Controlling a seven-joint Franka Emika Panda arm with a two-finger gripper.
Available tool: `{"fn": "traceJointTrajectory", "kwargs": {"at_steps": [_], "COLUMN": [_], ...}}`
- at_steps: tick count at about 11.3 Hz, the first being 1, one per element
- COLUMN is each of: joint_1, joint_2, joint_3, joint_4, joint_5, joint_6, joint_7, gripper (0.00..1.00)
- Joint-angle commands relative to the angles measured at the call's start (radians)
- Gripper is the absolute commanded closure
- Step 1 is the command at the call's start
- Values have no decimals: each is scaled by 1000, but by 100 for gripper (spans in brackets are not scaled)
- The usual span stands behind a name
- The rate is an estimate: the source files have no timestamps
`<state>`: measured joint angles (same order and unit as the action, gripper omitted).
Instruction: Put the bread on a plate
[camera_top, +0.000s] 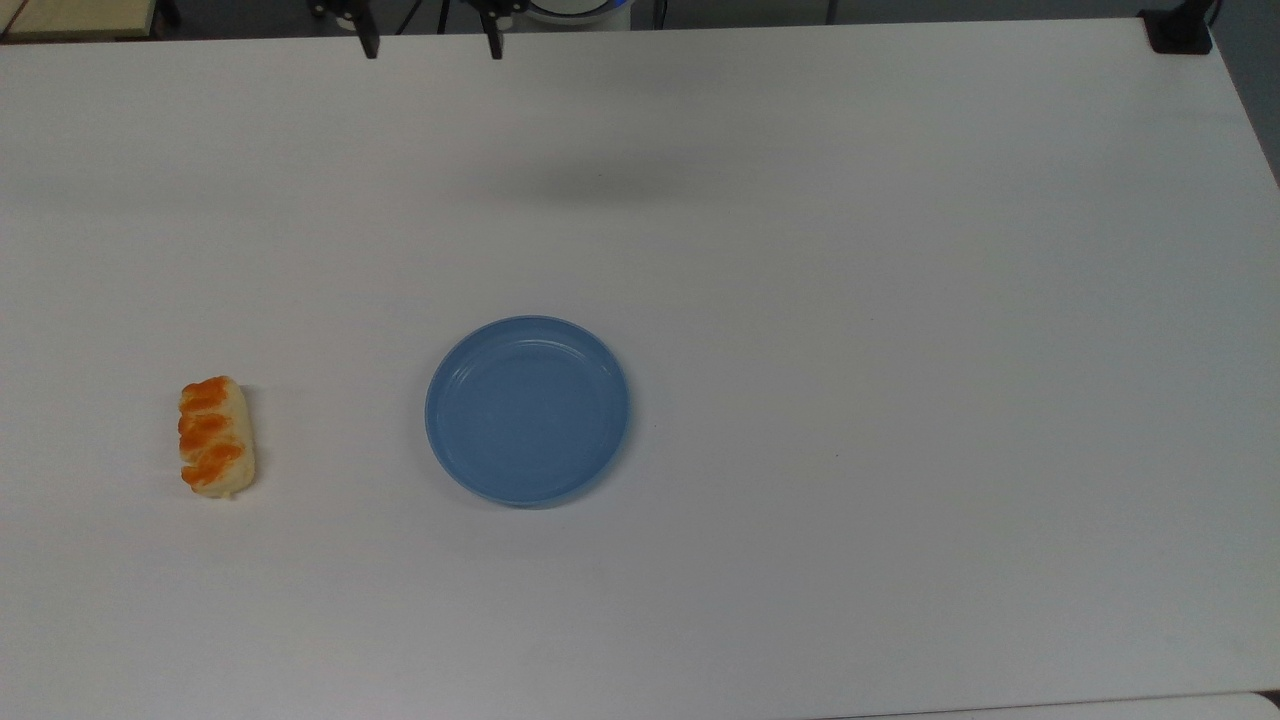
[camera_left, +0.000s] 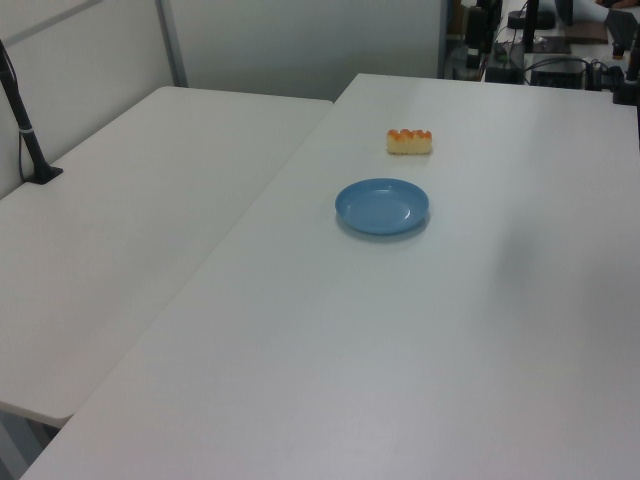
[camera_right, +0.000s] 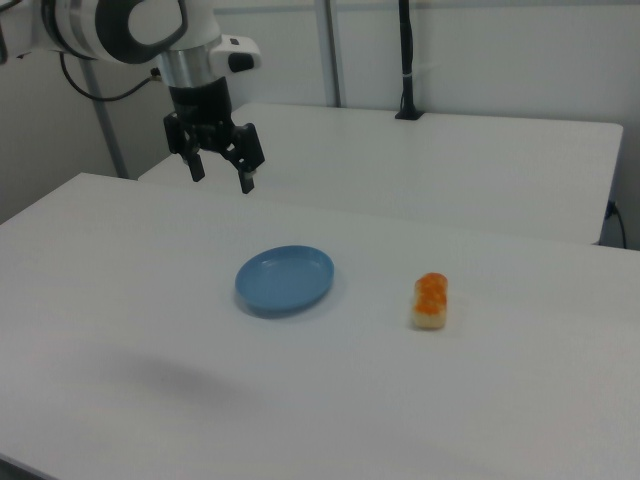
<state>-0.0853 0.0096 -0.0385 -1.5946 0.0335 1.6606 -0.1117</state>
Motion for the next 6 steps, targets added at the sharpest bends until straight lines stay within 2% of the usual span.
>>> {"fn": "traceJointTrajectory", "kwargs": {"at_steps": [1, 6], "joint_1": [53, 56], "joint_2": [-22, -19], "joint_3": [-32, -32], "joint_4": [-34, -36], "joint_5": [-12, -10], "joint_6": [33, 28], "joint_7": [48, 36], "gripper": [0, 0]}}
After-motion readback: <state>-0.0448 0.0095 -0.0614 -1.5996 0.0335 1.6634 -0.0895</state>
